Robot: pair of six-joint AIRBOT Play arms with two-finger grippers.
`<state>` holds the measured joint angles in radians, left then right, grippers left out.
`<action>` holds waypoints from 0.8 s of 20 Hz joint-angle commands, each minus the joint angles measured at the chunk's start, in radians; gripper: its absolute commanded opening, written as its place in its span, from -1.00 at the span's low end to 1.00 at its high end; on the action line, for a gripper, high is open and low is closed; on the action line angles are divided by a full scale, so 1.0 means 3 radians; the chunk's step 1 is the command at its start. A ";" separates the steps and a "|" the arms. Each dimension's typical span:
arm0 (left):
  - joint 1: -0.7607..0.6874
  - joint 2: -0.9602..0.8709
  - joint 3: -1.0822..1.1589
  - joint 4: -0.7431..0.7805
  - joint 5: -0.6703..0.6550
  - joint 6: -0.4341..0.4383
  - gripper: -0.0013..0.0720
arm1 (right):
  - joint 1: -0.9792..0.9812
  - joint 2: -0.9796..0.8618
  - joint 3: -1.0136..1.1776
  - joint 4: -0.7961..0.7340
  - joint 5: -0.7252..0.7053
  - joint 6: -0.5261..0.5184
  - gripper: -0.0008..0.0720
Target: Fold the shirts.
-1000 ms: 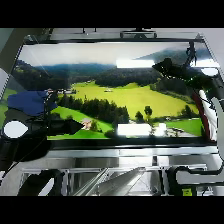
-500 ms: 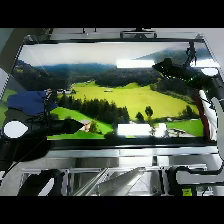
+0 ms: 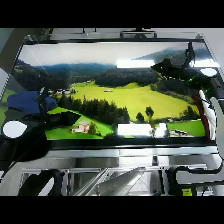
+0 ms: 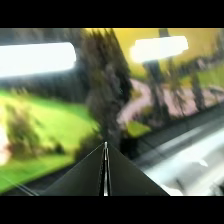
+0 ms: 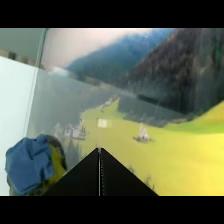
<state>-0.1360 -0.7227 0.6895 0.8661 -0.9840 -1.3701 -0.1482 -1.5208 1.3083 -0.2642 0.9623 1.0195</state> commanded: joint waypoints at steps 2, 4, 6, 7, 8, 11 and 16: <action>0.0523 0.0003 0.0473 0.0882 0.0114 -0.0001 0.43 | 0.0001 0.0043 -0.0052 -0.0584 0.0516 0.0240 -0.92; 0.1068 -0.0037 0.0738 0.0978 0.0107 -0.0011 0.97 | 0.0001 0.0136 -0.0286 -0.0947 0.0690 0.0282 -0.92; 0.1662 -0.0231 0.1013 0.0970 0.0041 -0.0010 0.97 | 0.0009 0.0263 -0.0664 -0.1124 0.0710 0.0276 -0.92; 0.1939 -0.0381 0.1136 0.0968 0.0003 -0.0004 0.97 | 0.0008 0.0342 -0.0903 -0.1213 0.0669 0.0266 -0.92; 0.2163 -0.0551 0.1241 0.0970 -0.0028 0.0055 0.97 | 0.0008 0.0432 -0.1142 -0.1308 0.0603 0.0266 -0.91; 0.2603 -0.1203 0.1504 0.0973 -0.0092 0.0289 0.97 | -0.0005 0.0699 -0.1706 -0.1470 0.0296 0.0268 -0.92; 0.2660 -0.2392 0.2055 0.0982 -0.0102 0.0474 0.97 | -0.0003 0.0913 -0.1920 -0.1465 0.0312 0.0525 0.41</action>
<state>0.6373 -1.2564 1.2140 1.1561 -1.0069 -1.2598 -0.1486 -1.2781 0.7765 -0.6849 1.0565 1.1244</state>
